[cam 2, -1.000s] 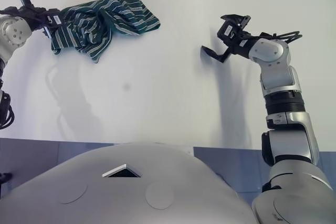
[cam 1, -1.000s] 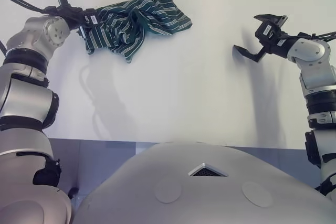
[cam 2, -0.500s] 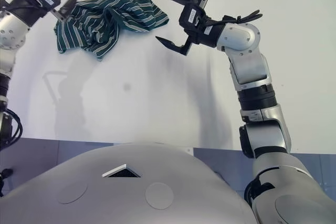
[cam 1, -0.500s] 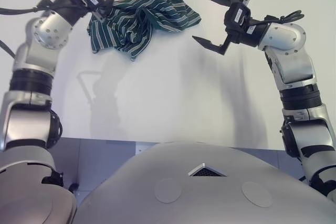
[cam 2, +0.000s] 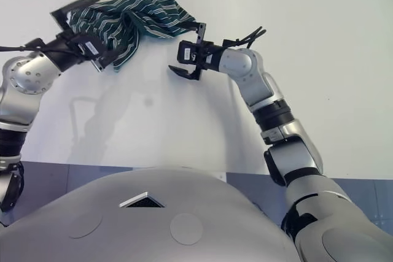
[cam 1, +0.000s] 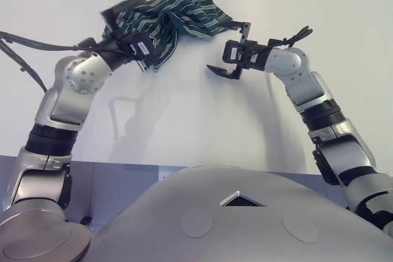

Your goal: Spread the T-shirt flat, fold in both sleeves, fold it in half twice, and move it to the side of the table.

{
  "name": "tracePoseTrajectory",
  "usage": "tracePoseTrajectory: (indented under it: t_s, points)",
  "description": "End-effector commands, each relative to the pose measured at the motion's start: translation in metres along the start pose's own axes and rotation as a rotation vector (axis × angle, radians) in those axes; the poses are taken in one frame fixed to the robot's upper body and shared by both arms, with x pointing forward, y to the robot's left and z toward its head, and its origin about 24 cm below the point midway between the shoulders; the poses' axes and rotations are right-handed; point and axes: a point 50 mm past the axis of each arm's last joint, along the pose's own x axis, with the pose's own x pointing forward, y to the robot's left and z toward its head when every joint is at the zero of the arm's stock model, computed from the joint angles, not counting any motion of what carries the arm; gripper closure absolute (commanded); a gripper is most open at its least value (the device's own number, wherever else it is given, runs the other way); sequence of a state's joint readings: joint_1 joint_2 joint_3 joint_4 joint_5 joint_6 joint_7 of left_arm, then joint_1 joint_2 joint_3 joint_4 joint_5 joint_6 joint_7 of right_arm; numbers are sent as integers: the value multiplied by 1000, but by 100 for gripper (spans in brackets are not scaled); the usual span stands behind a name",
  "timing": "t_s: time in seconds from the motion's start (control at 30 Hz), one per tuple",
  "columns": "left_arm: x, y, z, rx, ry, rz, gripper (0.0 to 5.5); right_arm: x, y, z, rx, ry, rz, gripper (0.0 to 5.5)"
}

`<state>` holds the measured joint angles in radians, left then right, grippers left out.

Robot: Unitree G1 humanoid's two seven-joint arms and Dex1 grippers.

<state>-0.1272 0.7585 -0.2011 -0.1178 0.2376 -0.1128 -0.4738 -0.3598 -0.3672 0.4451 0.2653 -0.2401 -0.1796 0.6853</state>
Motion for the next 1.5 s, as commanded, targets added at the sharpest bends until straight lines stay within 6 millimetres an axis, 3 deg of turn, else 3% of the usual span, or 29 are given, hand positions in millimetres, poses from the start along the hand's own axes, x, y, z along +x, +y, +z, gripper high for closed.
tracePoseTrajectory:
  t_s: [0.03,0.2,0.43,0.73,0.8,1.2,1.5]
  points:
    - [-2,13,2,-25,-10,53,10,8,-9,9,-33,-28,-44,72]
    - [-11,-1,-25,8,102,-109,10,26,-31,20,-38,-49,-205,191]
    - [-12,-2,-32,7,108,-171,10,38,-12,9,-51,0,-134,313]
    - [-6,-17,-39,49,127,-239,10,40,-10,2,-51,25,-121,322]
    - [-2,-18,-37,42,102,-236,48,40,-9,0,-51,32,-118,325]
    - [5,-4,-42,79,66,-135,262,43,-13,-8,-33,59,-173,549]
    - [6,-19,-54,63,85,-235,417,44,-23,-7,-29,59,-226,550]
